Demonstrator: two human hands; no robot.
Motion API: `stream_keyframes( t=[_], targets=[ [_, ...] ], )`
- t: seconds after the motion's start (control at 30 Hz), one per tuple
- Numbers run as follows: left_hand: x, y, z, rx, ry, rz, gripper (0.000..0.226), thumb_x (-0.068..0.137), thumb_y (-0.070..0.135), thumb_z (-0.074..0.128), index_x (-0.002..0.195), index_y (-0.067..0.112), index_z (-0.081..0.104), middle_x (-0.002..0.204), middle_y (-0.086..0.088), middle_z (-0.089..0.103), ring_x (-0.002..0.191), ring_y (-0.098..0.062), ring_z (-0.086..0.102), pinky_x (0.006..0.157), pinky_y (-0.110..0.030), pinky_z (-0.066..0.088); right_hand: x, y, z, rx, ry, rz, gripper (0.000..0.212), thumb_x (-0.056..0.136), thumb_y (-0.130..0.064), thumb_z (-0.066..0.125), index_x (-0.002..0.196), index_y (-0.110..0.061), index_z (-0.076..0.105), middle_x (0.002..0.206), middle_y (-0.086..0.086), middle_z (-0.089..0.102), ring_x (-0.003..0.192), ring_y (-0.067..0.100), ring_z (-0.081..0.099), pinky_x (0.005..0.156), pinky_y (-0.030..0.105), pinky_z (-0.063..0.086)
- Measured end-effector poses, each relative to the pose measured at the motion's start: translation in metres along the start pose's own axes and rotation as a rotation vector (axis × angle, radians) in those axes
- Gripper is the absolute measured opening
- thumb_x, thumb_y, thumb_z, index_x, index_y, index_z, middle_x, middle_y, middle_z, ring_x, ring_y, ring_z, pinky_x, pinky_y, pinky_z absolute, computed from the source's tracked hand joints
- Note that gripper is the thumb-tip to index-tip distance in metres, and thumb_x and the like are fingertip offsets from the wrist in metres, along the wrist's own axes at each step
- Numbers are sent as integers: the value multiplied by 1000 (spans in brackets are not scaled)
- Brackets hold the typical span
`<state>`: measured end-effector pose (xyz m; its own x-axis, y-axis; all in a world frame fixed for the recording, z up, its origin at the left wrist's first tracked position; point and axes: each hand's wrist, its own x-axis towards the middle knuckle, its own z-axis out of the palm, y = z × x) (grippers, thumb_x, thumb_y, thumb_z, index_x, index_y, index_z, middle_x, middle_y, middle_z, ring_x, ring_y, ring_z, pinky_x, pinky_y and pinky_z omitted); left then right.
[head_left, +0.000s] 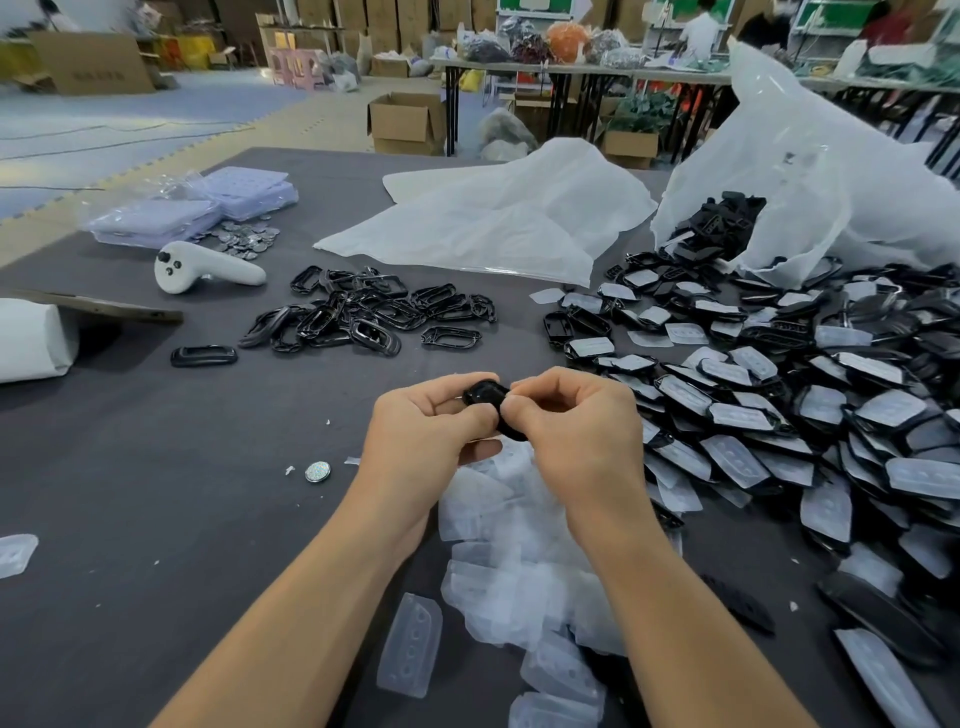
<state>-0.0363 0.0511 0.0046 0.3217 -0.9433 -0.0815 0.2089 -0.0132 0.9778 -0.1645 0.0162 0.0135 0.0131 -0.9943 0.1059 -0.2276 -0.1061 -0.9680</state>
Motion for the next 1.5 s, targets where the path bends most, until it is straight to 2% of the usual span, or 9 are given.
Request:
stream_keyframes(
  t=[0.13,0.4,0.53,0.6,0.7,0.93,1.17,1.3,1.5],
  targets=[
    [0,2,1,-2,82,1,16,91,-4,70,96,7,81,84,-19,78,67,-23,65,62,-26,62,-7,-4,3,-118,72,-55,14,73,-17,83,66,-26,74,62,-16,71,62,1,68,57,15,53],
    [1,2,-3,106,184,130,28,87,-7,71,82,17,84,74,-12,78,59,-22,70,63,-30,62,-9,-7,8,-75,-69,15,14,84,-17,77,73,-23,72,67,-6,74,61,15,71,64,37,61],
    [1,-3,-1,319,289,269,26,84,16,74,93,40,80,63,-2,73,58,-21,67,65,-34,61,-7,-10,6,63,-145,59,14,91,-4,70,80,-12,73,67,6,75,52,20,70,52,30,57],
    [0,-4,0,308,235,211,28,80,29,71,105,39,76,65,3,71,58,-15,62,62,-32,56,-10,-11,8,149,-107,81,12,94,-1,68,84,-7,73,67,8,75,52,19,71,50,27,56],
    [0,-1,1,68,56,92,17,92,13,66,95,20,81,85,-4,80,69,-17,70,62,-31,59,-12,-11,13,224,-85,114,11,95,-4,68,86,-7,72,68,9,75,55,23,73,50,27,57],
    [15,3,-10,-34,316,84,33,98,-2,58,79,15,78,80,-7,79,74,-21,74,71,-34,63,-9,-4,7,-342,106,-153,10,93,-21,66,88,-28,70,74,-13,71,73,7,67,71,30,54],
    [24,7,-27,-41,378,20,27,99,-2,58,83,12,75,75,-4,79,66,-19,74,58,-28,61,-10,6,7,-768,-262,-271,37,93,-18,61,129,-24,67,126,0,66,123,22,50,108,28,30],
    [23,4,-24,-7,326,19,38,97,-2,60,73,20,80,82,-7,80,74,-23,74,78,-41,63,-12,9,15,-860,-222,-343,19,90,-19,65,106,-21,73,100,1,67,107,23,51,96,25,26],
    [24,2,-22,-18,302,12,35,96,-2,59,76,18,80,83,-8,80,71,-20,75,81,-44,64,-9,6,21,-826,-130,-292,18,88,-15,65,80,-29,73,79,-8,58,93,15,50,86,21,26]
  ],
)
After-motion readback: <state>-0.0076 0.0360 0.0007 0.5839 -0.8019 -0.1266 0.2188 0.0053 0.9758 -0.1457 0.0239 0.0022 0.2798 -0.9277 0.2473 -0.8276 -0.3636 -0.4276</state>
